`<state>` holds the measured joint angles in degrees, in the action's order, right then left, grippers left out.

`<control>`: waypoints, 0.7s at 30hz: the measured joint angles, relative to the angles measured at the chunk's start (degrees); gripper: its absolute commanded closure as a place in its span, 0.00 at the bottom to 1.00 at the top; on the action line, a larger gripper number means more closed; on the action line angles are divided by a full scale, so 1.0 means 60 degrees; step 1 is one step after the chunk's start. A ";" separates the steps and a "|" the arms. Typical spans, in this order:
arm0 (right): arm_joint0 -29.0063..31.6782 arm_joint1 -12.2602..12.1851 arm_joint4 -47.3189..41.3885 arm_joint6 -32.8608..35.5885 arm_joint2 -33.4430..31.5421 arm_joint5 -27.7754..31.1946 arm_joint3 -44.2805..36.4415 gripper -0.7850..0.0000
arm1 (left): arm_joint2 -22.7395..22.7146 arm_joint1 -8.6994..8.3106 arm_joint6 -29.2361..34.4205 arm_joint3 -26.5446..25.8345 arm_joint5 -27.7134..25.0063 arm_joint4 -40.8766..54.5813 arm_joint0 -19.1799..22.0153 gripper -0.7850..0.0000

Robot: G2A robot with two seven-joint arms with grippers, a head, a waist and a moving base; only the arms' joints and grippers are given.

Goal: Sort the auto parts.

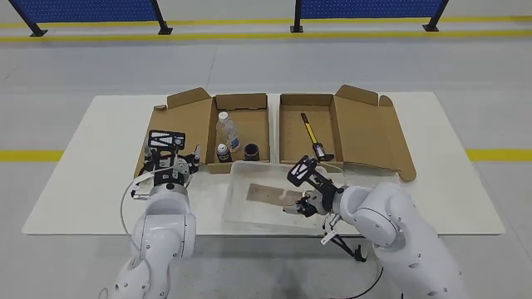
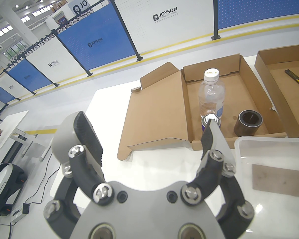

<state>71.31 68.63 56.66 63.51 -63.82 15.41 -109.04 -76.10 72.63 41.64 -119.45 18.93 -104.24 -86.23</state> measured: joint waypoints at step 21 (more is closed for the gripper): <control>-0.0585 0.0153 0.0318 0.0351 0.1099 -0.0426 0.0987 0.00 | 0.0000 0.0000 0.0000 0.0000 0.0000 0.0000 0.0000 0.00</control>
<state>67.80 69.55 58.57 65.62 -57.22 12.85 -103.12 -76.10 72.63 41.64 -119.45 18.93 -104.24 -86.23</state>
